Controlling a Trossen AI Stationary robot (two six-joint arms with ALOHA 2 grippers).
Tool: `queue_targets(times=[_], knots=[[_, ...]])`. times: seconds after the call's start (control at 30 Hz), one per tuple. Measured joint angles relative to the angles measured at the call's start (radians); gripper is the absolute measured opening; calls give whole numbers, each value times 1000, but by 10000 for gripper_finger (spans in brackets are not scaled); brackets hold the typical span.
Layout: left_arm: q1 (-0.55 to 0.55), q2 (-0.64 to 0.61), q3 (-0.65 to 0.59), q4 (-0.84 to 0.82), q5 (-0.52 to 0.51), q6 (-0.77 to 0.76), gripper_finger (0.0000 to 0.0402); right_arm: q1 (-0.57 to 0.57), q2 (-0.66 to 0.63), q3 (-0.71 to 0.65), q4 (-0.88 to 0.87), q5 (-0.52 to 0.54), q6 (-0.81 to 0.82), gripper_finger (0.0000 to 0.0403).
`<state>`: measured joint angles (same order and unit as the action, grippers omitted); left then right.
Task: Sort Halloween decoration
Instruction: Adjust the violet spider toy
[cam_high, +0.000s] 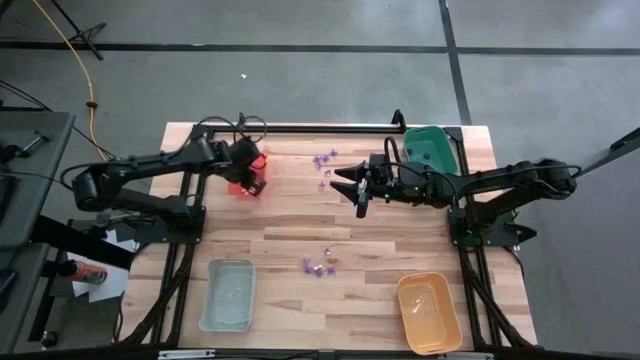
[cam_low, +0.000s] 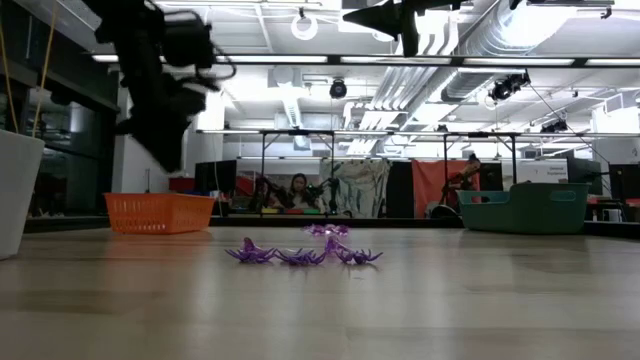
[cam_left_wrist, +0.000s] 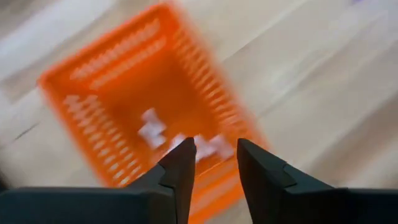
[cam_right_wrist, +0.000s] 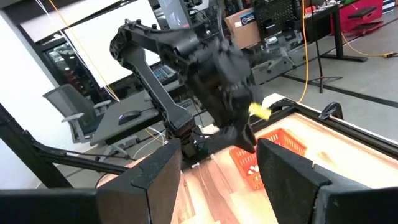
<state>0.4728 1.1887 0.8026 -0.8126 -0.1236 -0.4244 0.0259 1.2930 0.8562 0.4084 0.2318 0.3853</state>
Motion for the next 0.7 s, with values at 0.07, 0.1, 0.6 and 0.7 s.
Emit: queue_targets(times=[0.07,0.1,0.6,0.7], knots=[[0,-15,45,29,52,0,115,0,0,0,0,0,0,204],[-6,-26,64,66,87,3,116,0,0,0,0,0,0,204],[-523,-251,-101,1043,18,3,87,1,0,0,23,-252,-27,204],[-616,-251,-120,1018,-100,-16,80,1,0,0,20,-295,-27,204]])
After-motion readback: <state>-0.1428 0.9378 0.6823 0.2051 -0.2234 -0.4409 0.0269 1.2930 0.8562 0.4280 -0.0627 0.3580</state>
